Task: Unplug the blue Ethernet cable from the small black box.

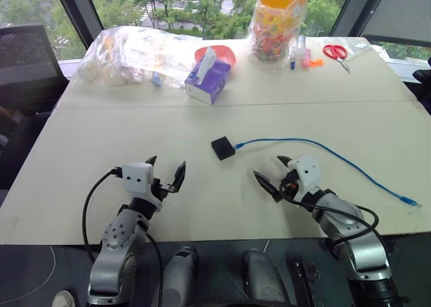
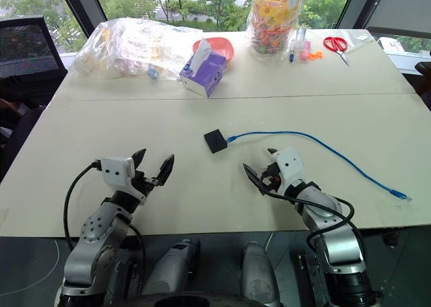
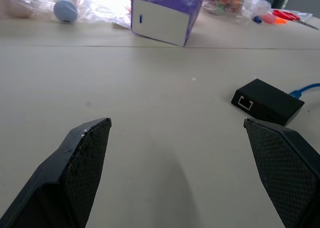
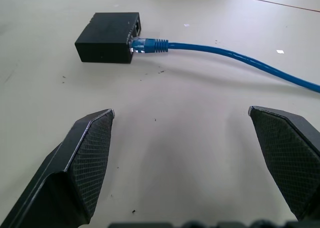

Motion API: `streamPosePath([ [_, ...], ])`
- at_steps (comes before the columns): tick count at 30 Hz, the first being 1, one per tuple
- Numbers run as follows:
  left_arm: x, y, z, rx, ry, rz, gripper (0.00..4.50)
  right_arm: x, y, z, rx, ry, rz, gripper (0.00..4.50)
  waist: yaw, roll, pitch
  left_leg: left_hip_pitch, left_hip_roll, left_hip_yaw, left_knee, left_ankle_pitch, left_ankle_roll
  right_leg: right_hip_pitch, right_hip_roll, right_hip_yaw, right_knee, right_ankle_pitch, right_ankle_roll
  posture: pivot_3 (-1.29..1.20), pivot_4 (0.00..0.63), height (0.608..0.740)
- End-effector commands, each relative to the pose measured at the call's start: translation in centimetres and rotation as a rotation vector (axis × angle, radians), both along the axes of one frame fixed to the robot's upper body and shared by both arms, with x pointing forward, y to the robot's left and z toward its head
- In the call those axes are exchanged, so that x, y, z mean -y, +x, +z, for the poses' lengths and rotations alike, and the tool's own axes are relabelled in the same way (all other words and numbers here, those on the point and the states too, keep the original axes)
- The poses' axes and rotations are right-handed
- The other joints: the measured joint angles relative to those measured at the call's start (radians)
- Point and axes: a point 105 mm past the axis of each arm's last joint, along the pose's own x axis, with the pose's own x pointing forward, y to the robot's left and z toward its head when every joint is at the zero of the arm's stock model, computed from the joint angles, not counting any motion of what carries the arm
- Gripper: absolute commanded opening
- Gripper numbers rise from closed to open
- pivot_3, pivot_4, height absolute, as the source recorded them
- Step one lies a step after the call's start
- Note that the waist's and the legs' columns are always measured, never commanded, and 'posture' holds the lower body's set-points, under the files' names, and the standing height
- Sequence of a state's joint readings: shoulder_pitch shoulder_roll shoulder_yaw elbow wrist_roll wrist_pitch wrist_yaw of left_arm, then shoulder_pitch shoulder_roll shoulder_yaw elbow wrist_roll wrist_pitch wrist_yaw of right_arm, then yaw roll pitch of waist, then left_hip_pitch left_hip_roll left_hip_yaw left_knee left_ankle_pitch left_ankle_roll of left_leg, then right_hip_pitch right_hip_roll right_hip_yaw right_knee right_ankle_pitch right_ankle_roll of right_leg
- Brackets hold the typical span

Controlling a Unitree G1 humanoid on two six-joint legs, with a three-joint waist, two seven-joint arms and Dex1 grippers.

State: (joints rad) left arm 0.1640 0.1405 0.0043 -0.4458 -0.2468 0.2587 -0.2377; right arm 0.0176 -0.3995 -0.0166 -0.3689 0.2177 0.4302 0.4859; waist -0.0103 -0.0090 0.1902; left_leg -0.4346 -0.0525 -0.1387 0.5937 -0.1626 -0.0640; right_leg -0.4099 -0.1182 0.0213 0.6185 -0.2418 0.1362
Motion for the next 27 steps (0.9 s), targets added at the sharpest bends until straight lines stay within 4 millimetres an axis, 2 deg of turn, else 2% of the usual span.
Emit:
streamPosePath([
  [1,0.3,0.0,0.8,0.044,-0.001,-0.012,4.47,-0.4,-0.1,1.4,0.047,0.001,0.043,4.5,0.0,0.0,0.0,0.0,0.0,0.0,0.0,0.0,0.0,0.0,0.0,0.0,0.0,0.0,0.0,0.0,0.15,0.728],
  [12,0.6,0.2,0.8,0.037,-0.02,-0.027,4.47,-0.8,0.0,2.3,0.036,-0.031,0.157,4.5,0.0,0.0,0.0,0.001,0.0,0.0,0.0,0.0,0.0,0.001,0.0,0.0,0.0,0.0,0.0,0.0,0.15,0.728],
  [19,0.0,0.5,1.3,0.028,-0.038,-0.08,4.47,-1.3,-0.2,3.8,0.008,-0.067,0.286,4.5,0.0,0.0,0.0,0.001,0.0,0.0,0.0,0.0,0.0,0.001,0.0,0.0,0.0,0.0,0.0,0.0,0.15,0.728],
  [23,0.9,0.0,1.8,-0.019,-0.058,-0.237,4.47,-1.5,0.5,5.1,0.002,-0.126,0.382,4.5,-0.003,0.0,0.0,0.001,0.0,0.0,0.001,0.0,0.0,0.001,0.0,0.0,0.0,0.0,0.0,0.0,0.15,0.728],
  [27,1.0,-0.4,2.0,-0.092,-0.049,-0.408,4.47,-2.7,2.3,7.6,0.038,-0.254,0.56,4.5,-0.006,0.0,0.0,0.001,0.0,0.001,0.001,0.0,0.0,0.001,0.0,0.0,0.0,0.0,0.0,0.0,0.15,0.728],
])
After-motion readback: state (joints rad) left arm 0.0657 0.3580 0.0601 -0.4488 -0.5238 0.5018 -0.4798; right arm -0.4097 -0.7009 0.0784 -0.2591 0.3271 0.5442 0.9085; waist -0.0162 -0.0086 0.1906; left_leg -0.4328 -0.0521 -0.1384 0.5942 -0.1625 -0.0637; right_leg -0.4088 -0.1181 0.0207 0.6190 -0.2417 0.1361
